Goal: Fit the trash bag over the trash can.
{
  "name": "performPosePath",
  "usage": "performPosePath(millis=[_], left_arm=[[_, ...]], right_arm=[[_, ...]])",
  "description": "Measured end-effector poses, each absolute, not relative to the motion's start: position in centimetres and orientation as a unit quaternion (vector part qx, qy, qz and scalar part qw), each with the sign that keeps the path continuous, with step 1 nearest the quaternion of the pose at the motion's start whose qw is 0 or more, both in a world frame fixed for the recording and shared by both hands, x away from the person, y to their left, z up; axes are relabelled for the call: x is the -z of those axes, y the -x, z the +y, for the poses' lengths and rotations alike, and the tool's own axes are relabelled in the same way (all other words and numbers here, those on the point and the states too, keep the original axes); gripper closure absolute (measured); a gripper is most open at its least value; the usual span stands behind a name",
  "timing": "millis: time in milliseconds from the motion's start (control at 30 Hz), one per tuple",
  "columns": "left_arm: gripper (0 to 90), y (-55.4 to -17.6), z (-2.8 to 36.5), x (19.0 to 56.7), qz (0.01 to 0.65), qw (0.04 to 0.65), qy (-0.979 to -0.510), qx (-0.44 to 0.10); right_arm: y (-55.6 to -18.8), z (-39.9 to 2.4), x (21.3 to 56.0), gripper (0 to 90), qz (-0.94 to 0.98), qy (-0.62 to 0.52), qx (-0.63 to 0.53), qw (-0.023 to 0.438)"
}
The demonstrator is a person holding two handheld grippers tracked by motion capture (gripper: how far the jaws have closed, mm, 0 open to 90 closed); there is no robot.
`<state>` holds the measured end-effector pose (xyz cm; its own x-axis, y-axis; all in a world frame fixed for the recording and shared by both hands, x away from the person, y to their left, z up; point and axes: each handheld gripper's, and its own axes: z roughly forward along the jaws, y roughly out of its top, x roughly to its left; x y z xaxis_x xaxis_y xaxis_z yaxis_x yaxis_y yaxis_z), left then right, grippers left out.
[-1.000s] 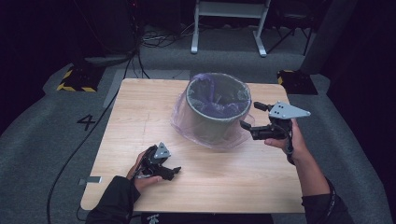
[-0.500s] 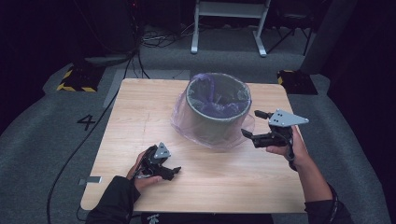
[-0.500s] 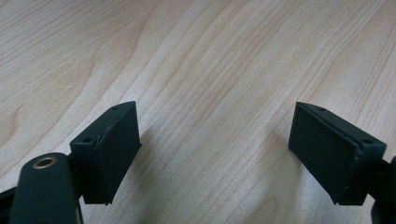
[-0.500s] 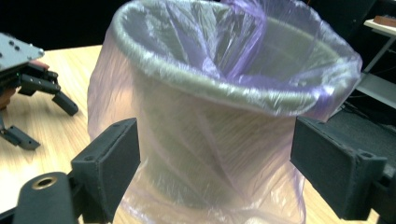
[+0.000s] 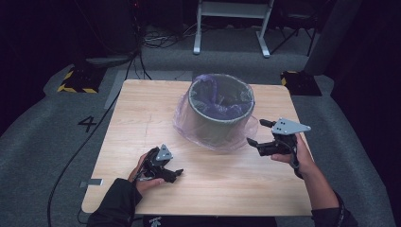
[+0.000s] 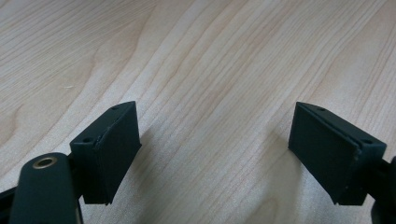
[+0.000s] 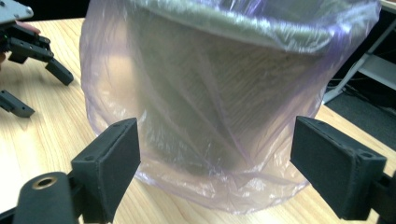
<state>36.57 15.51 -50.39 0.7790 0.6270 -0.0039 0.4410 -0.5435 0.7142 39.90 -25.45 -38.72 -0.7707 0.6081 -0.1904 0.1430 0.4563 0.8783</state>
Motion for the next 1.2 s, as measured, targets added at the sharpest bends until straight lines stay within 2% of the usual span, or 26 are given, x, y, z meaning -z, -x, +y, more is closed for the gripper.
performPosePath(millis=[1200], left_arm=[[16.0, -36.6, 15.5, 50.4, 0.307, 0.366, -0.869, -0.127]], right_arm=[[-38.3, -26.4, 44.8, 15.8, 0.859, -0.246, -0.401, 0.203]])
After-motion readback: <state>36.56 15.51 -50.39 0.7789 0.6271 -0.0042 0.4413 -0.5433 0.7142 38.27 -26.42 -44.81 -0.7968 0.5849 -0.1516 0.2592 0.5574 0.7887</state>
